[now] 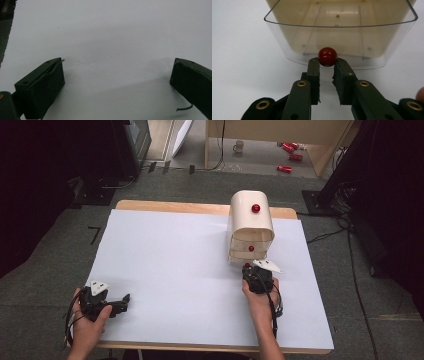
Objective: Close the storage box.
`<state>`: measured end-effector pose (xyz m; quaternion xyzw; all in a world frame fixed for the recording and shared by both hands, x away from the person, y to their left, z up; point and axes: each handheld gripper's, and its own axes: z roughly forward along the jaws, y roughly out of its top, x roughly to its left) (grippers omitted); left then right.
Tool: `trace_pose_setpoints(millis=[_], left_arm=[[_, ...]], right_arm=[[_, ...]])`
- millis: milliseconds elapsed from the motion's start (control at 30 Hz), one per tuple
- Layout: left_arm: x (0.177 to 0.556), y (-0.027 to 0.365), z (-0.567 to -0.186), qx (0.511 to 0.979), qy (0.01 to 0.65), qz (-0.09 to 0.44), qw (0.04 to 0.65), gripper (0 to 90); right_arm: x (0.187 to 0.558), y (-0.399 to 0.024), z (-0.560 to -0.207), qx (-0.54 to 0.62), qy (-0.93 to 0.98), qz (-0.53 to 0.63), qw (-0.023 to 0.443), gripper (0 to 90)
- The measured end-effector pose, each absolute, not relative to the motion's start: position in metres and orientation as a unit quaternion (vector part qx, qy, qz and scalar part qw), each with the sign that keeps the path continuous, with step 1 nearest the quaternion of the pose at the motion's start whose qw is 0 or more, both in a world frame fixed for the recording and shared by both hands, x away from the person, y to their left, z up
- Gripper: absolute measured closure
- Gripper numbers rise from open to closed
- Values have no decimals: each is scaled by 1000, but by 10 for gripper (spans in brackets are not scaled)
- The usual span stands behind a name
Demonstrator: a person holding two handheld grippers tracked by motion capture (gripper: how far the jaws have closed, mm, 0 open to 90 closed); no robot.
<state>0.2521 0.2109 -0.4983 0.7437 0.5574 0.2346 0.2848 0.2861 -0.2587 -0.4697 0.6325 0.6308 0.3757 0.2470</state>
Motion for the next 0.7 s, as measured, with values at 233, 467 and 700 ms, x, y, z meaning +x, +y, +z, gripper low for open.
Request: trace_pose_setpoints(millis=[233, 467, 700], left_arm=[[252, 211, -498, 744, 558, 234, 285, 0], [252, 211, -498, 744, 558, 234, 285, 0], [252, 211, -498, 744, 557, 234, 285, 0]], right_arm=[[294, -259, -473, 635, 628, 376, 248, 767], [301, -259, -476, 634, 626, 377, 251, 765], [301, -261, -476, 631, 629, 382, 247, 713]])
